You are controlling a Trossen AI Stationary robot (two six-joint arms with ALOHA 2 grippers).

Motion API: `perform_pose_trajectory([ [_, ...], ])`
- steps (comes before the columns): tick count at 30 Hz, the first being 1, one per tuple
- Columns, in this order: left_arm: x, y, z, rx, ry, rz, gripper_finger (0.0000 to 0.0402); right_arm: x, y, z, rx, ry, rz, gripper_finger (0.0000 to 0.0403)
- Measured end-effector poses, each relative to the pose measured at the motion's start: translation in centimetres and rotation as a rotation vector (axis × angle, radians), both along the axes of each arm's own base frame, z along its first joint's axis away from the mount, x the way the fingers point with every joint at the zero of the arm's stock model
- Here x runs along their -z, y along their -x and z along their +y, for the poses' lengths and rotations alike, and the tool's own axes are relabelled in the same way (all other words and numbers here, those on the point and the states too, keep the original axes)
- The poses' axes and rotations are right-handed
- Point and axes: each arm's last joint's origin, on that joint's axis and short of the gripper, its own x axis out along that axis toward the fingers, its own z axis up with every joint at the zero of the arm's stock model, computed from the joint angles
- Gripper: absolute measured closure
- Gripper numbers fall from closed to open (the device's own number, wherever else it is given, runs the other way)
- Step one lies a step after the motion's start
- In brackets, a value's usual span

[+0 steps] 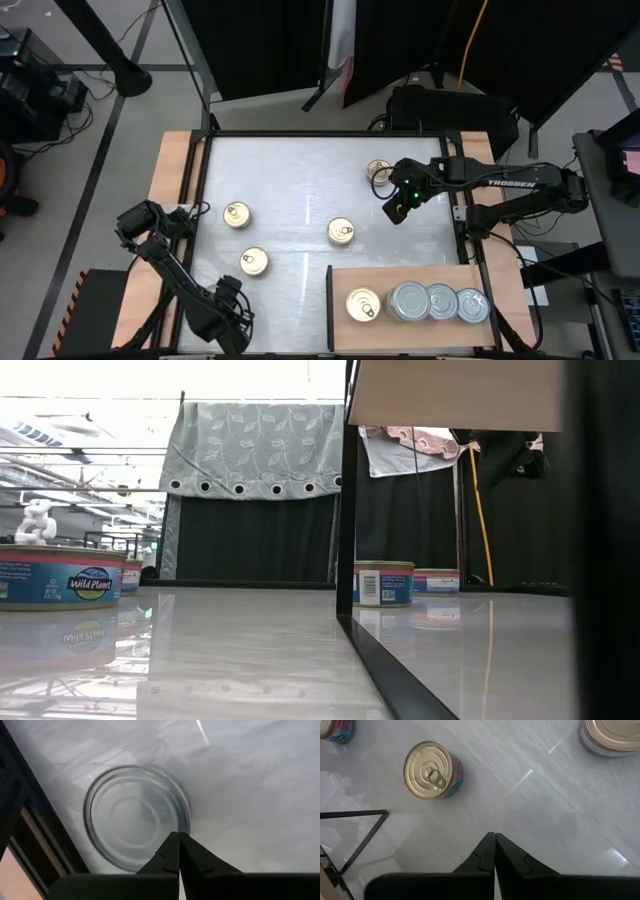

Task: Stack canned seafood by type on shelf
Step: Stack the green tuna can on top of the other green tuna can on the shelf

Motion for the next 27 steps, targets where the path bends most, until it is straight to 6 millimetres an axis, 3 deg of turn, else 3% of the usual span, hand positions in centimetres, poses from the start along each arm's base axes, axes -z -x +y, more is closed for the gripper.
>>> perform_pose_trajectory([
  [5, -0.81, -0.40, -0.36, -0.005, 0.016, -0.027, 0.0401, 0.00, 0.00, 0.00, -0.004, 0.002, 0.000, 0.0403],
  [27, 0.10, -0.30, -0.23, -0.007, -0.006, -0.009, 0.0401, 0.01, -0.01, -0.01, -0.020, 0.011, -0.001, 0.0403],
])
